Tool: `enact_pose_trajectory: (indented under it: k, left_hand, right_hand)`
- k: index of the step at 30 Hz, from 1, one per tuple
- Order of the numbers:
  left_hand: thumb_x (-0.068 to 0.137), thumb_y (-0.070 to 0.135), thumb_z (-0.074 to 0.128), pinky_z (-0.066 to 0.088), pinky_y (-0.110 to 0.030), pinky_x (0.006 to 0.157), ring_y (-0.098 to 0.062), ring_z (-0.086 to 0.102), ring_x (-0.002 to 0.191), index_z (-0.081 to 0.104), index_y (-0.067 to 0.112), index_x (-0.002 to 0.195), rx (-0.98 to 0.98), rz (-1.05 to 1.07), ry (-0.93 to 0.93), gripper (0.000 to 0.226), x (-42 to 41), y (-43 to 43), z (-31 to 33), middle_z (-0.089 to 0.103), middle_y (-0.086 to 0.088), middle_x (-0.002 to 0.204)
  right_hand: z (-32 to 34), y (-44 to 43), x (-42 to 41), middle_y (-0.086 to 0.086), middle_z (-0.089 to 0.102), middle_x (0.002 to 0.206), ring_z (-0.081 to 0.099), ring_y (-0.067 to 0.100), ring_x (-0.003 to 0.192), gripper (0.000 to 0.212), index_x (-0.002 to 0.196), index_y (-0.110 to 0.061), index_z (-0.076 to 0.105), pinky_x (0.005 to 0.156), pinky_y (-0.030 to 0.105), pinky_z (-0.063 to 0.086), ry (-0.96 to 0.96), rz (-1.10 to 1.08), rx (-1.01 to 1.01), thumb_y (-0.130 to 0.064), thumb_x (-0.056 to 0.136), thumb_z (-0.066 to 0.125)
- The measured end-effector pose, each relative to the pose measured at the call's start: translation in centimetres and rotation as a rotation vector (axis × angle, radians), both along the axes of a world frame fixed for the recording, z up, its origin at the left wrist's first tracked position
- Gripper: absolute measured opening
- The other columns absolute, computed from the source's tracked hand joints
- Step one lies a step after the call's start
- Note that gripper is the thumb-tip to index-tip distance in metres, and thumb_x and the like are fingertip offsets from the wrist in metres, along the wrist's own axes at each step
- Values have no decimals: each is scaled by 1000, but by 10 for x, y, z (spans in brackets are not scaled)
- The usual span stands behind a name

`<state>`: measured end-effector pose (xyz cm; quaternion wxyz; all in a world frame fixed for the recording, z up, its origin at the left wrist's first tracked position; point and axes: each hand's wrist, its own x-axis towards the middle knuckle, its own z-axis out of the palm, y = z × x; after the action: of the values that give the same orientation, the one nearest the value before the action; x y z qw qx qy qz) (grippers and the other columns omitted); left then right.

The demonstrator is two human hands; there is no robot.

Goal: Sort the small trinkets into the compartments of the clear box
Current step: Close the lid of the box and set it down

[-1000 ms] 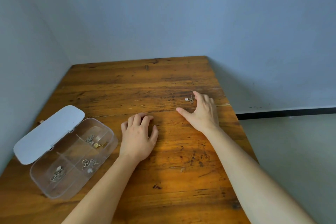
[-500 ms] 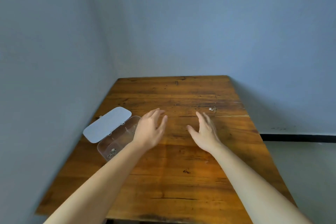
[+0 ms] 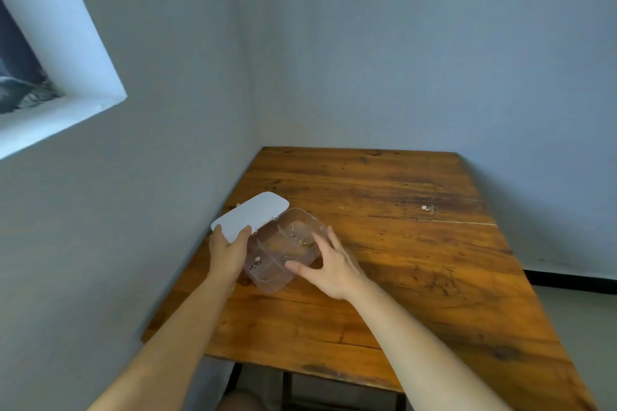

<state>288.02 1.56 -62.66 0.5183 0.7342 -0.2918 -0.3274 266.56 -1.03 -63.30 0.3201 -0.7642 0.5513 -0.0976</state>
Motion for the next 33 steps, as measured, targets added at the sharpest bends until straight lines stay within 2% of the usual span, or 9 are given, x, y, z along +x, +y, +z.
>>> enact_pose_trajectory:
  k: [3, 7, 11, 13, 16, 19, 23, 28, 33]
  left_hand:
    - [71, 54, 69, 52, -41, 95, -26, 55, 124, 39, 23, 145, -43, 8, 90, 86, 7, -9, -3, 52, -4, 139]
    - [95, 29, 62, 50, -32, 78, -21, 55, 108, 35, 16, 143, -47, 20, 147, 57, 1, -20, -2, 51, -3, 126]
    - [93, 24, 65, 51, -28, 70, -22, 56, 107, 33, 15, 145, -70, 26, 186, 61, -3, -32, -5, 52, -4, 128]
    - [90, 25, 68, 57, -36, 80, -26, 59, 113, 33, 19, 145, -99, 60, 246, 65, -5, -35, -5, 54, -5, 134]
    - [87, 30, 69, 52, -46, 97, -28, 55, 124, 29, 25, 147, -138, 68, 236, 73, -10, -33, -2, 47, -7, 144]
    - [89, 35, 69, 51, -47, 98, -30, 47, 131, 16, 30, 153, -152, 76, 146, 83, -21, -25, 4, 34, -8, 151]
    - [89, 38, 69, 48, -47, 99, -31, 43, 133, 11, 33, 153, -162, 81, 19, 87, -29, -14, 7, 23, -6, 155]
    - [83, 49, 70, 52, -53, 97, -32, 45, 130, 14, 38, 150, -214, 28, 1, 89, -30, 1, 6, 30, -5, 150]
    - [75, 83, 49, 41, -52, 110, -23, 39, 140, 16, 37, 151, -292, -20, -52, 95, -34, 15, 11, 34, 0, 155]
  right_hand:
    - [2, 3, -11, -4, -6, 165, 15, 28, 149, 111, 153, -40, 16, 117, 51, 24, -7, 19, -32, -97, 61, 43]
    - [2, 8, -24, -6, -2, 165, 14, 23, 150, 111, 152, -41, 17, 117, 46, 22, 8, 41, -60, -96, 60, 46]
    - [-2, 8, -26, -8, -8, 164, 9, 24, 151, 119, 154, -41, 3, 118, 49, 17, 28, 55, -47, -96, 59, 49]
    - [-4, 8, -25, -5, -9, 165, 7, 26, 151, 123, 153, -41, -8, 118, 50, 13, 35, 60, -71, -95, 59, 50]
    - [-3, 9, -23, 0, -6, 165, 7, 26, 151, 131, 151, -36, -20, 119, 49, 11, 5, 45, -88, -90, 60, 57]
    - [-3, 10, -17, -1, -4, 165, 9, 28, 151, 140, 151, -32, -22, 118, 50, 18, -33, -33, -46, -91, 55, 61]
    - [-4, 10, -11, 0, -4, 166, 9, 29, 150, 145, 154, -29, -14, 116, 51, 22, -44, -112, -34, -94, 48, 60]
    - [1, 20, -21, 1, -3, 165, 11, 27, 150, 141, 155, -26, -10, 116, 51, 24, -53, -98, -41, -87, 53, 67]
    - [2, 35, -36, 2, -4, 165, 11, 29, 150, 136, 154, -29, -11, 116, 52, 25, -45, -99, -39, -83, 58, 69]
